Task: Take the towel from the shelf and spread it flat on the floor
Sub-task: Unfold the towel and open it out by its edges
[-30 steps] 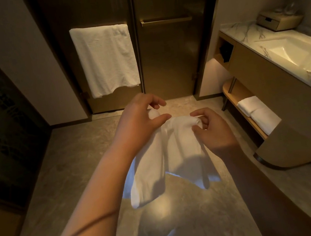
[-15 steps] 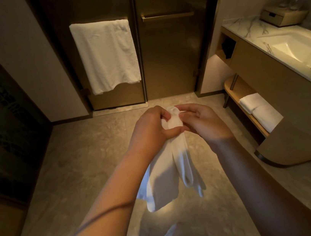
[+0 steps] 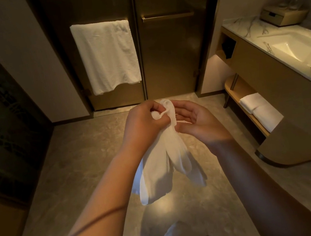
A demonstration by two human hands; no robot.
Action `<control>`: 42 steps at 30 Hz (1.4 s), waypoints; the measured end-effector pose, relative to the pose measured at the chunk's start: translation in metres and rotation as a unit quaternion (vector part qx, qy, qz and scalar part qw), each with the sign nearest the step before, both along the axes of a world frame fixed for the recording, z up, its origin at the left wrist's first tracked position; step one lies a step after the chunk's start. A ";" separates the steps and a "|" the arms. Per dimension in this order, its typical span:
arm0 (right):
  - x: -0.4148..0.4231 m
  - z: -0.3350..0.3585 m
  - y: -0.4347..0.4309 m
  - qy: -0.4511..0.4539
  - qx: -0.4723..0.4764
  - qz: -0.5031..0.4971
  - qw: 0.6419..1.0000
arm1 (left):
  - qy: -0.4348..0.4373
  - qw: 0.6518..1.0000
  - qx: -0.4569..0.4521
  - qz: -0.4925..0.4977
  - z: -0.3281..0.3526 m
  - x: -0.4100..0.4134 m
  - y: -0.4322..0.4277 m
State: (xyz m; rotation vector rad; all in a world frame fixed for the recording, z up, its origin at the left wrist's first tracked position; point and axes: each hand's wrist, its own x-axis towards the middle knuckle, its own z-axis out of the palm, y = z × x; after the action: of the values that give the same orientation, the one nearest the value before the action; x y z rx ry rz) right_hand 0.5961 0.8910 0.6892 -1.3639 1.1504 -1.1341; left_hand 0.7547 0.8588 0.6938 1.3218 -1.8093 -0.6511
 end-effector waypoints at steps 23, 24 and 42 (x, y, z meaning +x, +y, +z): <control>0.023 -0.017 0.017 0.055 -0.095 -0.060 0.992 | 0.068 0.995 0.040 -0.055 0.013 0.012 -0.003; 0.023 -0.017 0.017 0.067 -0.105 -0.071 0.990 | 0.064 0.995 0.044 -0.063 0.014 0.013 -0.002; 0.018 0.004 -0.002 0.132 -0.135 -0.180 0.965 | -0.032 0.990 0.050 -0.130 0.014 0.028 0.005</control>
State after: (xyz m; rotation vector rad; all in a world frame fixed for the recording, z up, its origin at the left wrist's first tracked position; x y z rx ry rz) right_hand 0.6142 0.8890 0.6936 -1.5914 1.5250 -1.4404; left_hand 0.7828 0.8636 0.7075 1.1924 -2.0441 -0.8585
